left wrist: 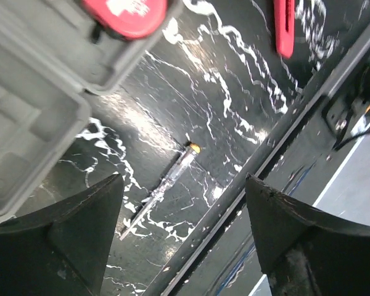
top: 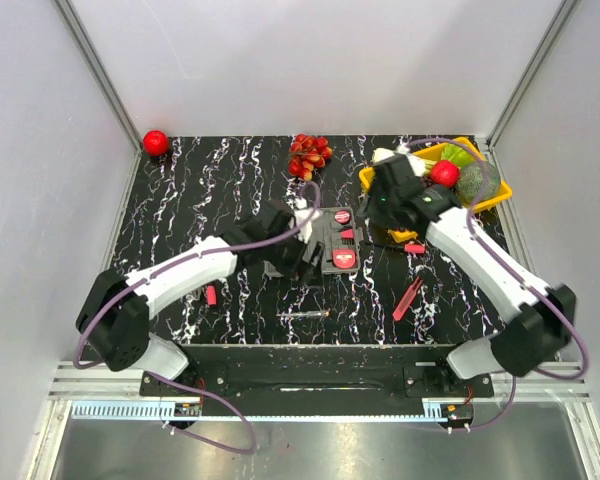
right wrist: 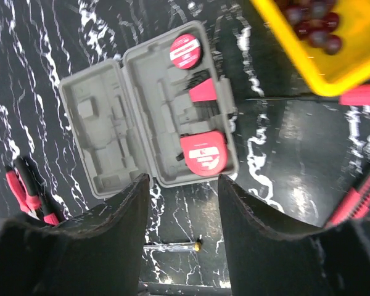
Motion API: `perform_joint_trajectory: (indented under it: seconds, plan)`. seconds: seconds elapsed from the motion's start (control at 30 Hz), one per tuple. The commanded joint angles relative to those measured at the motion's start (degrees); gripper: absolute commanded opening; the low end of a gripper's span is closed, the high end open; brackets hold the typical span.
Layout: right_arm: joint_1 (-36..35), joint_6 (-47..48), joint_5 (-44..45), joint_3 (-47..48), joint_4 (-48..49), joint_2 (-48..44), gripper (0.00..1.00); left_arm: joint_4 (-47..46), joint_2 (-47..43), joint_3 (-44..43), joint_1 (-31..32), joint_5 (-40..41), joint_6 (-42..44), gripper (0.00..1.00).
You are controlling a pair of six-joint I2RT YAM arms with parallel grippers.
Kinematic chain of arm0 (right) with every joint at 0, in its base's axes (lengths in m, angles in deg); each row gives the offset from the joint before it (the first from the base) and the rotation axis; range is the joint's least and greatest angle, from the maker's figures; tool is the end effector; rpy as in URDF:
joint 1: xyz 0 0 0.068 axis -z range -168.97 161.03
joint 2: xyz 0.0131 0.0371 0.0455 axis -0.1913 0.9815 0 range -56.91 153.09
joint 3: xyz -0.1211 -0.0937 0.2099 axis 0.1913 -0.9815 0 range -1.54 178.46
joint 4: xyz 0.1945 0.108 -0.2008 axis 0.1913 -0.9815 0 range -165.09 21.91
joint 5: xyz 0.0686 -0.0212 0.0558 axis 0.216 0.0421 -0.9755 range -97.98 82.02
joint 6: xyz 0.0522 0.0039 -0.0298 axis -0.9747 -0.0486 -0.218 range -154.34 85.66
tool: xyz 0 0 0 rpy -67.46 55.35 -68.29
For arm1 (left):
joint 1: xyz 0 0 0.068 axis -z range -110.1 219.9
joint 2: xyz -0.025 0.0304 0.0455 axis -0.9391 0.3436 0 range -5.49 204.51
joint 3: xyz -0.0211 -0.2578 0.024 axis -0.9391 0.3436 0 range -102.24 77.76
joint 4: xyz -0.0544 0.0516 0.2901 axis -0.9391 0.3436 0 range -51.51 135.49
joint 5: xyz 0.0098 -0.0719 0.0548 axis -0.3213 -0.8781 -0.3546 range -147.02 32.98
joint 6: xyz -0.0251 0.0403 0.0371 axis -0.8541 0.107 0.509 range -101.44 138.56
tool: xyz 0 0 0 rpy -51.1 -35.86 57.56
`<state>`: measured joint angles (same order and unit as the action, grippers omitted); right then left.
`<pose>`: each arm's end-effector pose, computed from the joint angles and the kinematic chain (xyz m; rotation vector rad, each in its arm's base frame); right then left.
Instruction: Pack the tool kit
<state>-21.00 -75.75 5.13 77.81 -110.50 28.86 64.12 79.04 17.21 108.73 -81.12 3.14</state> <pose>0.3183 0.1872 0.3026 0.3013 2.3996 0.3201 0.2657 -0.2372 0.2144 0.7134 2.4566 -0.9122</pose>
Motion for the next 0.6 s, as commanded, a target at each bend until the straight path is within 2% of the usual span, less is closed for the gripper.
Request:
perform_joint_trajectory:
  seconds: [0.0, 0.2, 0.37, 0.57]
  plan:
    - [4.60, -3.77, 1.75, -4.63, -6.53, -9.12, 0.55, 1.35, -0.43, 1.76, 6.95, 8.17, 8.03, 0.86]
    - [6.28, -5.17, 1.75, -8.24, -9.26, -15.90, 0.58, 5.13, 6.60, 1.84, 16.88, 22.31, 11.64, 0.88]
    - [6.46, -6.23, 1.84, -11.23, -9.09, -18.89, 0.59, 4.52, 10.73, 0.53, 18.12, 27.08, 12.78, 0.87]
    - [6.89, -5.35, 1.93, -11.41, -9.18, -19.07, 0.60, 5.40, 14.08, -1.32, 20.58, 28.75, 14.19, 0.74]
